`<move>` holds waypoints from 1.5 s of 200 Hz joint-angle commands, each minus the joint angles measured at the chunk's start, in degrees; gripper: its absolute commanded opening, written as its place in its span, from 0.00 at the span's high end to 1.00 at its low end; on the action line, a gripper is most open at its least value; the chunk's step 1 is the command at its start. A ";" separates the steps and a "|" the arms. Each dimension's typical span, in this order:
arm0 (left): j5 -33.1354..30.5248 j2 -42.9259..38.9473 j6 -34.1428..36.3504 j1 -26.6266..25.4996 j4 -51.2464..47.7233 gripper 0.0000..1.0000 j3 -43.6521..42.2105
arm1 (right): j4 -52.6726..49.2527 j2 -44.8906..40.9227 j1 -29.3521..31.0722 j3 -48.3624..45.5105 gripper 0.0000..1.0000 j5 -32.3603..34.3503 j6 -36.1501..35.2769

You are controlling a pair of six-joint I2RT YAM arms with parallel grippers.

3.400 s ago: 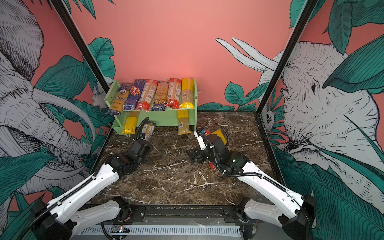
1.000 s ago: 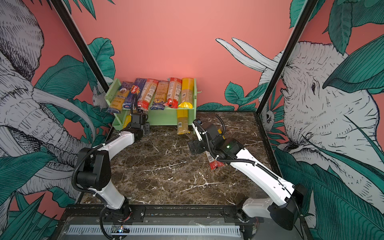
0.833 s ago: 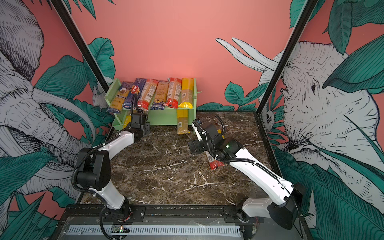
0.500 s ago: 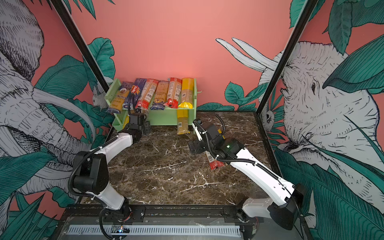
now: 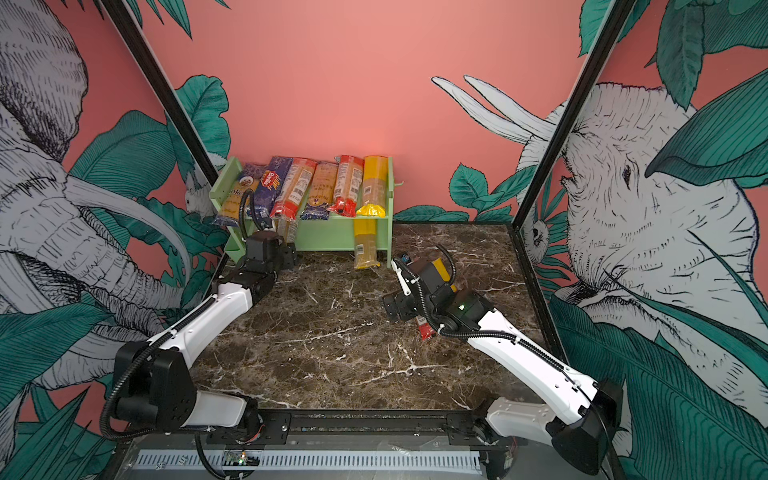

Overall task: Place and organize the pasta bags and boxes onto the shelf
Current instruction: 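Stand the pack by the STATIME pack, open left gripper while right gripper lowers, then draw the left gripper back while the right gripper closes on the red-ended pack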

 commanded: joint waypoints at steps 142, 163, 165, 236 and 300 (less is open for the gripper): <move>12.52 -28.67 -5.65 -17.90 -8.16 0.01 -21.25 | 18.22 5.99 -8.25 -24.72 0.01 4.12 9.18; 13.56 -30.01 -6.19 -20.15 -9.10 0.00 -22.52 | 20.06 8.43 -9.34 -25.86 0.01 4.58 10.22; 13.69 -30.09 -6.25 -20.36 -9.17 0.00 -22.60 | 20.36 8.69 -9.46 -26.00 0.01 4.52 10.32; 12.76 -31.49 -6.28 -23.62 -11.03 0.01 -23.95 | 29.12 16.27 -13.16 -28.66 0.01 4.05 10.99; 11.56 -31.45 -4.11 -23.63 -11.18 0.01 -21.82 | 36.64 23.47 -14.09 -28.95 0.00 1.77 12.96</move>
